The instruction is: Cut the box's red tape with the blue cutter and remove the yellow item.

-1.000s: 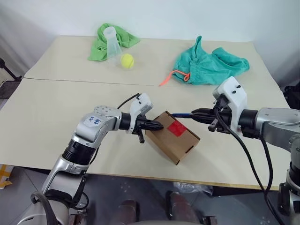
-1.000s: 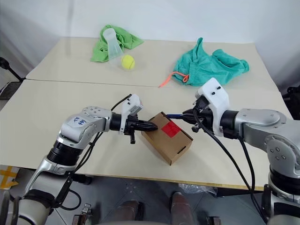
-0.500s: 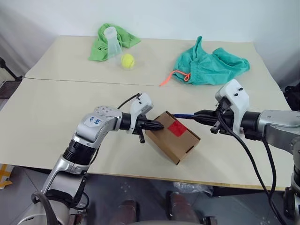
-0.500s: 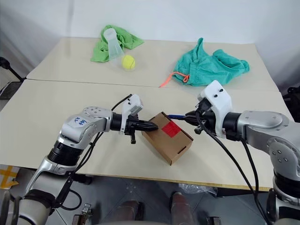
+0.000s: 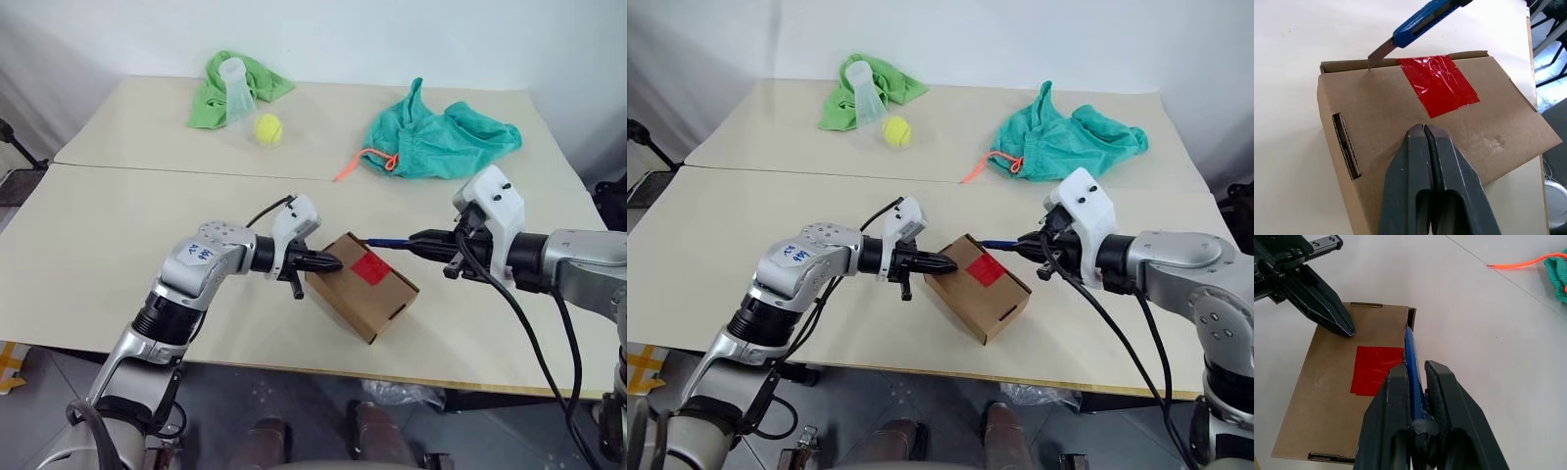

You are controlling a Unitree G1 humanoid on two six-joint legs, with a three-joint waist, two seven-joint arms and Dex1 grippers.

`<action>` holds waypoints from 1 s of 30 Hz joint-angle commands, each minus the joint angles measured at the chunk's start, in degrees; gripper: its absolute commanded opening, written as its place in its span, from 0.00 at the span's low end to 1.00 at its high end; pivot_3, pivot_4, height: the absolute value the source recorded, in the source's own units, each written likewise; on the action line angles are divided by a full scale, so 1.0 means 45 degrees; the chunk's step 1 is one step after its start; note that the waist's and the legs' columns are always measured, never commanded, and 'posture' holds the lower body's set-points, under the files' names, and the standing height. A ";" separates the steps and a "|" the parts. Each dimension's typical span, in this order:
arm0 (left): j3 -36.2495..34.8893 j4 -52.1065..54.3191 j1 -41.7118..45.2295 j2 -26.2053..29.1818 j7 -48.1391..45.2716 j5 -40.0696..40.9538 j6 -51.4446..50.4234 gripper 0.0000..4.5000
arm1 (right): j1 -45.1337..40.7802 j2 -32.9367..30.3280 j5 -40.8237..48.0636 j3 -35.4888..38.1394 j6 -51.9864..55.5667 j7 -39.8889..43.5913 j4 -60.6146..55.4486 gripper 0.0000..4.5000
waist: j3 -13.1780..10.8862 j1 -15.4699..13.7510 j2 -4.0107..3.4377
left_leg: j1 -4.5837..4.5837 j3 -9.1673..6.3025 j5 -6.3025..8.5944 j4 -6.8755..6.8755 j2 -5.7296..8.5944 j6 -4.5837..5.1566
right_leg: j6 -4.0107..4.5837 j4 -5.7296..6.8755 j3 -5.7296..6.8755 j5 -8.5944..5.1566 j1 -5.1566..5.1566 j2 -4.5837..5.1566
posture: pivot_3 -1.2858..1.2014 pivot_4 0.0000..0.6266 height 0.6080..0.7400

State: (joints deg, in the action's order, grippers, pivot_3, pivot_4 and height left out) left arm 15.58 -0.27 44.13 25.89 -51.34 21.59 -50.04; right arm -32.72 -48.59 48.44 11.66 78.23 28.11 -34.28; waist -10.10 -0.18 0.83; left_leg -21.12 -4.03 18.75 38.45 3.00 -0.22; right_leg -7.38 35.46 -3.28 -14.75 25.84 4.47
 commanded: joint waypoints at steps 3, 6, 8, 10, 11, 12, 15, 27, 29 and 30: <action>0.0088 0.0139 -0.0076 0.0021 0.0026 -0.0138 -0.0032 0.01 | -0.0043 0.0071 -0.0442 0.0132 -0.0403 -0.0423 0.0409 0.04 | 0.0000 0.0002 0.0000 | 0.0006 -0.0002 0.0000 0.0006 0.0001 0.0003 | -0.0009 -0.0009 -0.0001 0.0005 -0.0012 0.0000 | 0.52 0.24 1.00; 0.0072 0.0171 -0.0082 0.0038 0.0039 -0.0133 -0.0046 0.01 | 0.0006 0.0085 -0.0376 0.0106 -0.0395 -0.0412 0.0344 0.04 | 0.0000 0.0002 0.0000 | 0.0005 -0.0005 0.0000 0.0010 0.0001 0.0004 | -0.0011 -0.0010 0.0000 0.0007 -0.0015 0.0001 | 0.52 0.24 1.00; 0.0073 0.0195 -0.0094 0.0048 0.0038 -0.0129 -0.0056 0.01 | 0.0043 0.0061 -0.0354 0.0105 -0.0370 -0.0399 0.0306 0.04 | 0.0000 0.0002 0.0000 | 0.0005 -0.0006 0.0000 0.0011 0.0001 0.0004 | -0.0012 -0.0012 0.0001 0.0007 -0.0016 0.0001 | 0.52 0.24 1.00; 0.0079 0.0190 -0.0097 0.0045 0.0030 -0.0128 -0.0048 0.01 | 0.0119 0.0026 -0.0377 0.0102 -0.0357 -0.0393 0.0315 0.04 | 0.0000 0.0003 0.0000 | 0.0005 -0.0006 0.0001 0.0012 0.0001 0.0005 | -0.0013 -0.0013 0.0001 0.0008 -0.0017 0.0001 | 0.52 0.24 1.00; 0.0084 0.0199 -0.0105 0.0046 0.0025 -0.0126 -0.0045 0.01 | 0.0172 0.0000 -0.0436 0.0090 -0.0383 -0.0407 0.0344 0.04 | 0.0000 0.0002 0.0000 | 0.0005 -0.0007 0.0001 0.0012 0.0001 0.0005 | -0.0014 -0.0013 0.0001 0.0008 -0.0018 0.0001 | 0.52 0.24 1.00; 0.0092 0.0207 -0.0109 0.0050 0.0013 -0.0126 -0.0040 0.01 | 0.0212 -0.0015 -0.0514 0.0078 -0.0418 -0.0442 0.0402 0.04 | 0.0000 0.0004 0.0000 | 0.0005 -0.0009 0.0001 0.0012 0.0001 0.0005 | -0.0014 -0.0016 0.0002 0.0008 -0.0020 0.0001 | 0.52 0.24 1.00; 0.0112 0.0192 -0.0103 0.0049 -0.0016 -0.0130 -0.0010 0.01 | 0.0287 -0.0034 -0.0622 0.0046 -0.0538 -0.0468 0.0523 0.04 | 0.0000 0.0004 0.0000 | 0.0008 -0.0009 0.0001 0.0013 0.0001 0.0006 | -0.0017 -0.0020 0.0002 0.0010 -0.0027 0.0001 | 0.52 0.24 1.00; 0.0119 0.0217 -0.0115 0.0102 -0.0078 -0.0131 0.0011 0.01 | 0.0594 -0.0006 -0.0871 -0.0047 -0.0798 -0.0597 0.0704 0.04 | 0.0000 0.0004 0.0000 | 0.0008 -0.0013 0.0006 0.0031 0.0003 0.0015 | -0.0032 -0.0034 0.0001 0.0019 -0.0042 0.0002 | 0.52 0.24 1.00; 0.0121 0.0243 -0.0135 0.0119 -0.0096 -0.0126 0.0018 0.01 | 0.0607 0.0015 -0.0884 -0.0043 -0.0813 -0.0626 0.0713 0.04 | 0.0000 0.0003 0.0000 | 0.0008 -0.0013 0.0007 0.0037 0.0003 0.0018 | -0.0033 -0.0034 0.0001 0.0021 -0.0045 0.0003 | 0.52 0.24 1.00; 0.0126 0.0245 -0.0133 0.0124 -0.0106 -0.0128 0.0022 0.01 | 0.0605 0.0002 -0.0876 -0.0063 -0.0833 -0.0607 0.0702 0.04 | 0.0000 0.0002 0.0000 | 0.0008 -0.0013 0.0008 0.0039 0.0004 0.0020 | -0.0034 -0.0035 0.0001 0.0021 -0.0046 0.0003 | 0.52 0.24 1.00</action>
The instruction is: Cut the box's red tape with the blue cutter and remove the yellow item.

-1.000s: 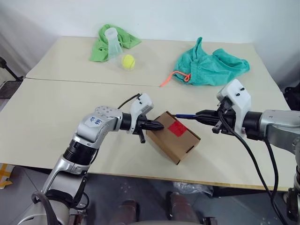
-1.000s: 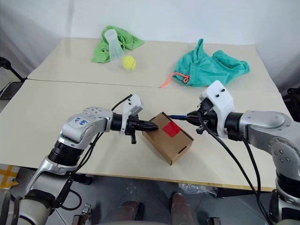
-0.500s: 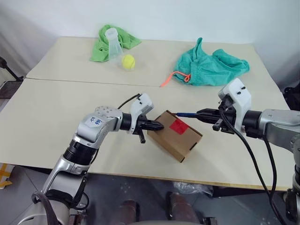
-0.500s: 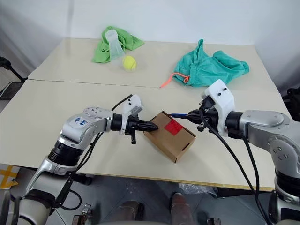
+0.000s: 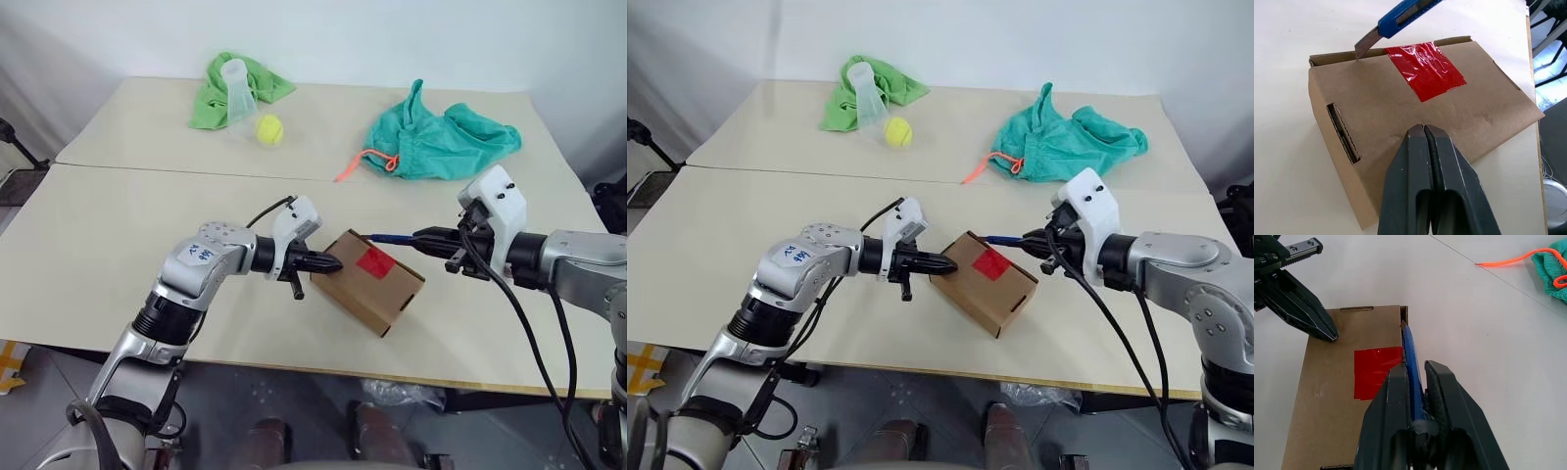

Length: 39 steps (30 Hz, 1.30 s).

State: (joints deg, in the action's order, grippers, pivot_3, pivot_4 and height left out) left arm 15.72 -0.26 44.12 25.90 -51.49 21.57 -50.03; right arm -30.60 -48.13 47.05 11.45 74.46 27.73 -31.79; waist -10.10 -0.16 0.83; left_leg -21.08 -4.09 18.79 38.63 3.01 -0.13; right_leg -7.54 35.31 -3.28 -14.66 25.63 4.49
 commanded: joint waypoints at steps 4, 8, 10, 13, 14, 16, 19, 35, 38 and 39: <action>0.0098 0.0254 -0.0130 0.0138 -0.0094 -0.0132 0.0026 0.01 | 0.0138 -0.0116 -0.0515 -0.0022 -0.0006 -0.0556 0.0126 0.04 | 0.0000 -0.0001 0.0000 | -0.0001 -0.0001 0.0003 0.0007 0.0003 0.0005 | -0.0003 -0.0001 -0.0001 0.0003 -0.0003 0.0002 | 0.52 0.24 1.00; 0.0110 0.0237 -0.0118 0.0144 -0.0125 -0.0135 0.0029 0.01 | 0.0231 -0.0190 -0.0562 0.0014 -0.0005 -0.0609 0.0160 0.04 | 0.0000 -0.0002 0.0000 | -0.0002 -0.0002 0.0003 0.0008 0.0004 0.0006 | -0.0004 -0.0001 0.0000 0.0003 -0.0003 0.0004 | 0.52 0.24 1.00; 0.0110 0.0225 -0.0109 0.0139 -0.0135 -0.0138 0.0029 0.01 | 0.0254 -0.0206 -0.0591 0.0019 -0.0022 -0.0641 0.0189 0.04 | 0.0000 -0.0002 0.0000 | -0.0001 -0.0003 0.0004 0.0008 0.0004 0.0007 | -0.0004 -0.0003 0.0000 0.0003 -0.0005 0.0005 | 0.52 0.24 1.00; 0.0102 0.0220 -0.0101 0.0129 -0.0147 -0.0139 0.0026 0.01 | 0.0287 -0.0259 -0.0617 0.0015 -0.0047 -0.0654 0.0218 0.04 | 0.0000 -0.0002 0.0000 | -0.0001 -0.0003 0.0006 0.0009 0.0005 0.0010 | -0.0005 -0.0005 0.0000 0.0004 -0.0007 0.0005 | 0.52 0.24 1.00; 0.0102 0.0217 -0.0101 0.0126 -0.0147 -0.0145 0.0026 0.01 | 0.0314 -0.0322 -0.0667 0.0012 -0.0059 -0.0655 0.0241 0.04 | 0.0000 -0.0002 0.0000 | -0.0001 -0.0003 0.0006 0.0009 0.0005 0.0011 | -0.0005 -0.0005 0.0000 0.0004 -0.0007 0.0006 | 0.52 0.24 1.00; 0.0113 0.0218 -0.0097 0.0126 -0.0158 -0.0157 0.0021 0.01 | 0.0327 -0.0521 -0.0634 -0.0130 -0.0037 -0.0476 0.0109 0.04 | 0.0000 -0.0001 0.0000 | -0.0002 -0.0004 0.0007 0.0009 0.0006 0.0013 | -0.0006 -0.0007 0.0001 0.0004 -0.0008 0.0006 | 0.52 0.24 1.00; 0.0111 0.0205 -0.0085 0.0116 -0.0157 -0.0165 0.0016 0.01 | 0.0245 -0.0641 -0.0382 -0.0292 0.0067 -0.0284 -0.0199 0.04 | 0.0000 -0.0002 0.0000 | -0.0001 -0.0004 0.0008 0.0010 0.0007 0.0014 | -0.0007 -0.0012 0.0001 0.0005 -0.0010 0.0007 | 0.52 0.24 1.00; 0.0086 0.0082 -0.0067 -0.0024 -0.0084 -0.0243 0.0075 0.01 | -0.1055 -0.1693 -0.0635 -0.2012 0.0432 0.0521 -0.0214 0.04 | 0.0000 0.0031 0.0000 | -0.0004 -0.0006 0.0014 0.0001 0.0006 0.0024 | -0.0023 -0.0068 0.0002 0.0022 -0.0024 0.0009 | 0.52 0.24 1.00; 0.0056 0.0096 -0.0095 -0.0040 -0.0037 -0.0244 0.0075 0.01 | -0.1440 -0.1791 -0.0634 -0.1984 0.0351 0.0741 -0.0151 0.04 | 0.0000 0.0025 0.0000 | -0.0005 -0.0006 0.0015 0.0001 0.0007 0.0026 | -0.0024 -0.0070 0.0002 0.0023 -0.0024 0.0009 | 0.52 0.24 1.00; 0.0048 0.0104 -0.0105 -0.0044 -0.0026 -0.0243 0.0075 0.01 | -0.1758 -0.1616 -0.0365 -0.1737 0.0401 0.0807 -0.0191 0.04 | 0.0000 0.0026 -0.0001 | -0.0006 -0.0006 0.0015 0.0002 0.0007 0.0026 | -0.0024 -0.0071 0.0002 0.0023 -0.0024 0.0009 | 0.52 0.24 1.00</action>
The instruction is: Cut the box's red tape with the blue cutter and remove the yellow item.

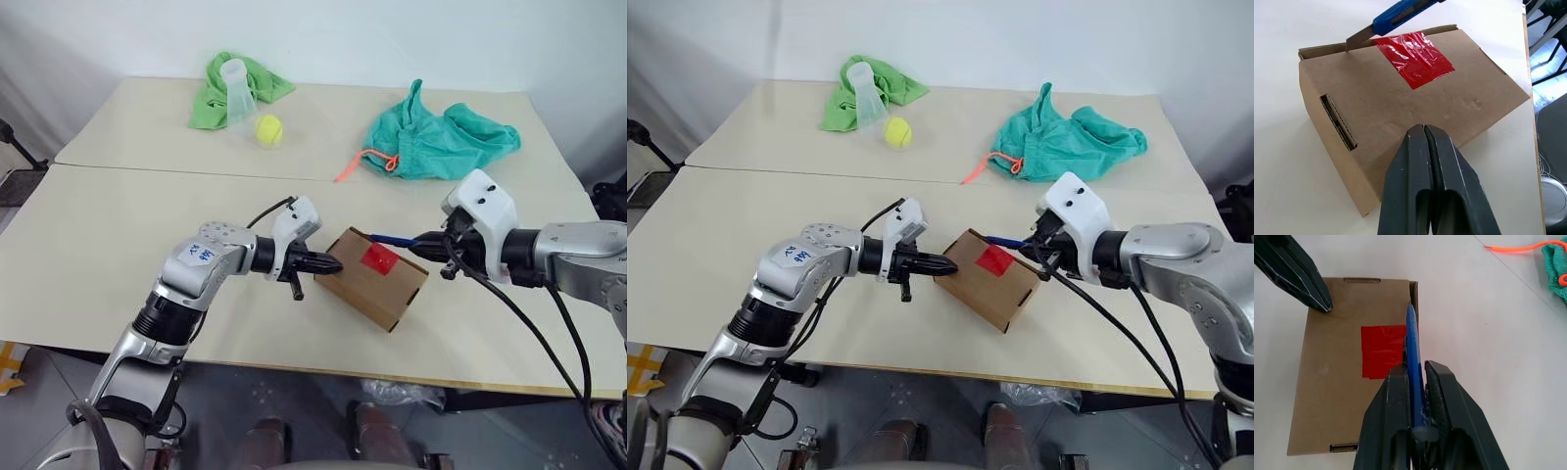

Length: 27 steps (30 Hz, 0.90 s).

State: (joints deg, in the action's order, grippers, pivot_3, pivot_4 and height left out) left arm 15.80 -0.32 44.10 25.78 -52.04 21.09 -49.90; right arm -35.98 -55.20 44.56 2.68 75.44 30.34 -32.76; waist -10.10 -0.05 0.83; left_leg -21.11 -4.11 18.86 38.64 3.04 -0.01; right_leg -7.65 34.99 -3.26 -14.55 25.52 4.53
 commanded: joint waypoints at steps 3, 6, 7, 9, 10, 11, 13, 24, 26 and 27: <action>0.0019 0.0072 -0.0085 -0.0040 0.0106 -0.0142 0.0059 0.01 | -0.1372 0.0429 0.0739 0.0744 0.0438 0.0248 0.0103 0.04 | -0.0001 0.0013 -0.0002 | -0.0002 0.0000 0.0000 -0.0002 -0.0001 0.0000 | 0.0000 -0.0004 0.0000 0.0001 0.0001 0.0000 | 0.52 0.24 1.00; 0.0018 0.0074 -0.0098 -0.0052 0.0101 -0.0150 0.0076 0.01 | -0.1734 0.0571 0.0770 0.0827 0.0555 0.0155 0.0274 0.04 | -0.0001 -0.0023 -0.0002 | -0.0007 -0.0007 0.0000 -0.0022 -0.0004 0.0000 | 0.0000 -0.0025 0.0006 0.0001 0.0004 0.0002 | 0.52 0.24 1.00; 0.0023 0.0059 -0.0090 -0.0061 0.0096 -0.0156 0.0084 0.01 | -0.1772 0.0563 0.0721 0.0795 0.0543 0.0147 0.0312 0.04 | -0.0001 -0.0030 -0.0002 | -0.0011 -0.0008 0.0000 -0.0028 -0.0004 0.0000 | 0.0000 -0.0036 0.0007 0.0002 0.0004 0.0004 | 0.52 0.24 1.00; 0.0034 0.0011 -0.0057 -0.0088 0.0095 -0.0167 0.0106 0.01 | -0.1775 0.0540 0.0636 0.0723 0.0501 0.0175 0.0369 0.04 | -0.0001 -0.0044 -0.0002 | -0.0015 -0.0006 0.0000 -0.0043 -0.0001 -0.0001 | 0.0000 -0.0058 0.0007 0.0002 0.0004 0.0009 | 0.52 0.24 1.00; 0.0039 -0.0004 -0.0049 -0.0096 0.0092 -0.0169 0.0119 0.01 | -0.1748 0.0544 0.0607 0.0692 0.0476 0.0186 0.0389 0.04 | -0.0001 -0.0053 -0.0002 | -0.0017 -0.0006 -0.0002 -0.0052 -0.0001 -0.0004 | -0.0002 -0.0073 0.0007 0.0003 0.0004 0.0009 | 0.52 0.24 1.00; 0.0039 -0.0008 -0.0044 -0.0094 0.0089 -0.0171 0.0131 0.01 | -0.1662 0.0526 0.0556 0.0624 0.0438 0.0201 0.0392 0.04 | -0.0001 -0.0067 -0.0003 | -0.0018 -0.0004 -0.0004 -0.0062 0.0000 -0.0007 | -0.0003 -0.0083 0.0006 0.0004 0.0004 0.0011 | 0.52 0.24 1.00; 0.0032 0.0000 -0.0044 -0.0079 0.0084 -0.0171 0.0142 0.01 | -0.1503 0.0501 0.0478 0.0529 0.0390 0.0212 0.0392 0.04 | -0.0001 -0.0094 -0.0003 | -0.0018 -0.0004 -0.0007 -0.0078 0.0000 -0.0013 | -0.0003 -0.0101 0.0007 0.0004 0.0005 0.0011 | 0.52 0.24 1.00; 0.0036 -0.0026 -0.0003 -0.0022 0.0049 -0.0196 0.0174 0.01 | -0.0642 0.0344 0.0063 0.0341 0.0153 0.0374 0.0439 0.04 | -0.0001 -0.0120 -0.0003 | -0.0017 0.0003 -0.0007 -0.0089 0.0000 -0.0013 | -0.0005 -0.0114 0.0004 0.0005 0.0005 0.0007 | 0.52 0.24 1.00; 0.0046 -0.0043 0.0015 -0.0022 0.0035 -0.0201 0.0187 0.01 | -0.0478 0.0282 -0.0061 0.0263 0.0107 0.0413 0.0471 0.04 | -0.0001 -0.0126 -0.0003 | -0.0018 0.0003 -0.0007 -0.0088 0.0000 -0.0013 | -0.0005 -0.0113 0.0005 0.0005 0.0005 0.0006 | 0.52 0.24 1.00; 0.0052 -0.0052 0.0022 -0.0016 0.0023 -0.0205 0.0197 0.01 | -0.0421 0.0269 -0.0109 0.0240 0.0092 0.0427 0.0489 0.04 | -0.0001 -0.0129 -0.0003 | -0.0017 0.0004 -0.0007 -0.0089 0.0000 -0.0013 | -0.0005 -0.0114 0.0006 0.0005 0.0005 0.0006 | 0.52 0.24 1.00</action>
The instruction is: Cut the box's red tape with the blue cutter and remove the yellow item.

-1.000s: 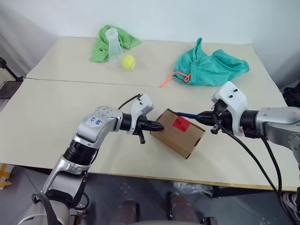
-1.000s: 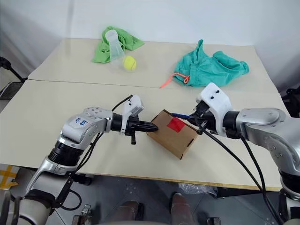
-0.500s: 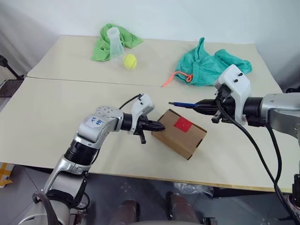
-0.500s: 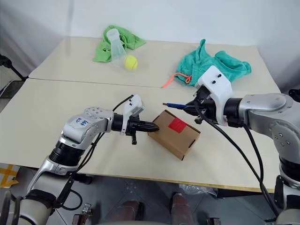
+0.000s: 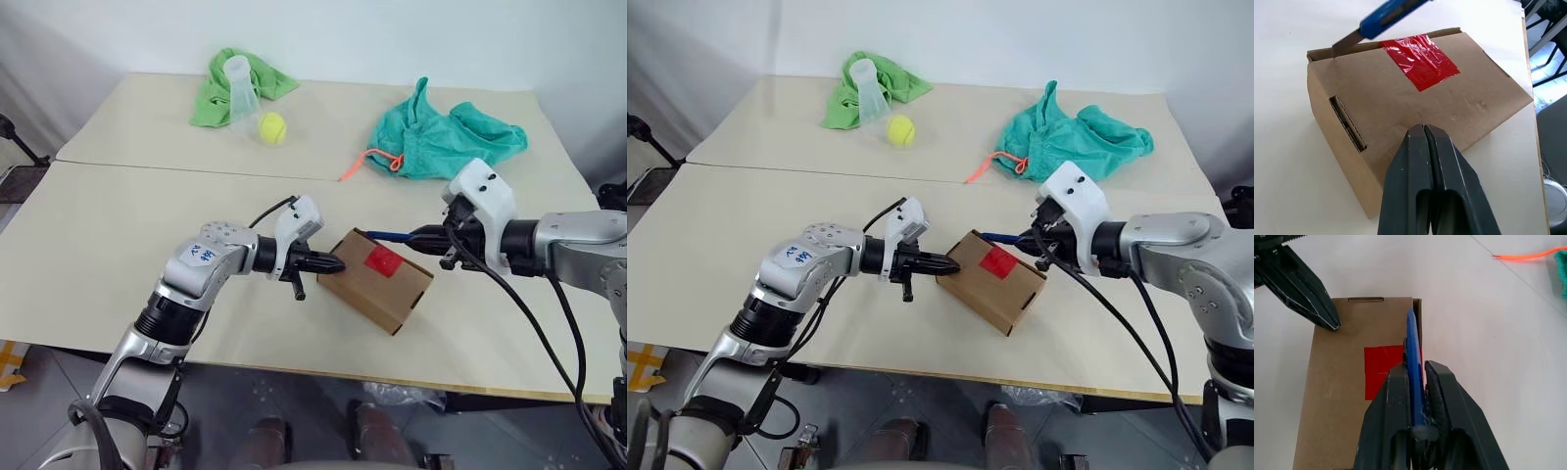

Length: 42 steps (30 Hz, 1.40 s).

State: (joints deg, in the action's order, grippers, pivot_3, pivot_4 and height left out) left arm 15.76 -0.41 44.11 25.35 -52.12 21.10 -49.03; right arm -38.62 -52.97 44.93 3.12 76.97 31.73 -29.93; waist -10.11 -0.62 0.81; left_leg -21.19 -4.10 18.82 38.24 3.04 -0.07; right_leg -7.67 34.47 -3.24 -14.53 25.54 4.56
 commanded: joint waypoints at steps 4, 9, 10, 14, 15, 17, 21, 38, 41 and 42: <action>0.0046 -0.0026 0.0032 0.0091 0.0036 -0.0193 -0.0022 0.01 | 0.0358 -0.0287 -0.0295 0.0133 -0.0334 0.0156 -0.0140 0.04 | 0.0000 -0.0006 0.0000 | 0.0002 0.0002 0.0000 0.0001 0.0000 0.0000 | -0.0001 0.0003 -0.0002 0.0000 0.0000 -0.0001 | 0.52 0.24 1.00; 0.0039 -0.0031 0.0034 0.0088 0.0048 -0.0195 -0.0030 0.01 | 0.0610 -0.0565 -0.0332 0.0163 -0.0311 0.0281 -0.0219 0.04 | 0.0000 -0.0031 0.0000 | 0.0002 0.0002 0.0000 0.0001 0.0000 0.0000 | -0.0001 0.0002 -0.0001 0.0000 0.0000 -0.0001 | 0.52 0.24 1.00; 0.0038 -0.0027 0.0031 0.0089 0.0046 -0.0192 -0.0033 0.01 | 0.0630 -0.0593 -0.0331 0.0184 -0.0319 0.0299 -0.0218 0.04 | 0.0000 -0.0037 0.0000 | 0.0002 0.0002 0.0000 0.0002 0.0000 0.0000 | -0.0001 0.0002 -0.0001 0.0000 0.0000 -0.0002 | 0.52 0.24 1.00; 0.0049 -0.0021 0.0022 0.0064 0.0055 -0.0192 -0.0020 0.01 | 0.0650 -0.0662 -0.0366 0.0318 -0.0379 0.0303 -0.0141 0.04 | 0.0000 -0.0105 0.0000 | 0.0002 0.0002 0.0000 0.0002 0.0000 -0.0001 | -0.0001 0.0000 -0.0001 0.0000 0.0000 -0.0001 | 0.52 0.24 1.00; 0.0048 -0.0018 0.0020 0.0060 0.0058 -0.0191 -0.0017 0.01 | 0.0632 -0.0657 -0.0368 0.0362 -0.0393 0.0291 -0.0114 0.04 | 0.0000 -0.0119 0.0000 | 0.0002 0.0002 0.0000 0.0002 0.0001 0.0000 | -0.0001 -0.0001 -0.0001 0.0000 0.0000 -0.0002 | 0.52 0.24 1.00; 0.0049 -0.0015 0.0018 0.0060 0.0057 -0.0196 -0.0001 0.01 | 0.0488 -0.0673 -0.0351 0.0500 -0.0400 0.0280 -0.0046 0.04 | 0.0000 -0.0139 0.0000 | 0.0002 0.0003 0.0000 0.0001 0.0001 -0.0001 | -0.0001 -0.0001 -0.0001 0.0000 0.0000 -0.0001 | 0.52 0.24 1.00; 0.0043 0.0005 -0.0013 0.0088 0.0050 -0.0197 0.0021 0.01 | 0.0082 -0.0612 -0.0049 0.0902 -0.0193 0.0289 -0.0120 0.04 | 0.0000 -0.0152 0.0000 | 0.0001 0.0003 0.0000 0.0002 0.0001 -0.0001 | -0.0001 -0.0001 -0.0001 0.0000 0.0000 -0.0002 | 0.52 0.24 1.00; 0.0094 0.0043 -0.0009 0.0142 -0.0034 -0.0210 0.0049 0.01 | 0.0285 -0.0098 0.0400 0.1186 0.0729 -0.0377 -0.0771 0.04 | 0.0000 -0.0155 0.0000 | -0.0003 0.0004 -0.0001 0.0001 0.0001 -0.0002 | -0.0001 -0.0005 -0.0002 0.0001 0.0000 -0.0001 | 0.52 0.24 1.00; 0.0103 0.0046 0.0000 0.0156 -0.0041 -0.0219 0.0045 0.01 | 0.0527 -0.0138 0.0389 0.1245 0.0686 -0.0405 -0.0772 0.04 | 0.0000 -0.0158 0.0000 | -0.0002 0.0004 -0.0001 0.0002 0.0001 -0.0003 | -0.0001 -0.0004 0.0000 0.0001 0.0000 -0.0002 | 0.52 0.24 1.00; 0.0106 0.0046 0.0002 0.0157 -0.0042 -0.0223 0.0046 0.01 | 0.0584 -0.0139 0.0380 0.1264 0.0670 -0.0416 -0.0765 0.04 | 0.0000 -0.0158 0.0000 | -0.0003 0.0004 -0.0001 0.0001 0.0001 -0.0002 | -0.0001 -0.0004 -0.0001 0.0001 0.0000 -0.0002 | 0.52 0.24 1.00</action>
State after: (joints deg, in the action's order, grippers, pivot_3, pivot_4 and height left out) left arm 15.78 -0.51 44.13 25.43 -52.29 21.04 -48.75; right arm -36.14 -53.30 46.86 7.08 80.25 30.27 -32.12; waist -10.11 -1.33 0.81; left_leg -21.20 -4.08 18.82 38.24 3.05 -0.08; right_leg -7.68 34.46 -3.24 -14.53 25.54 4.55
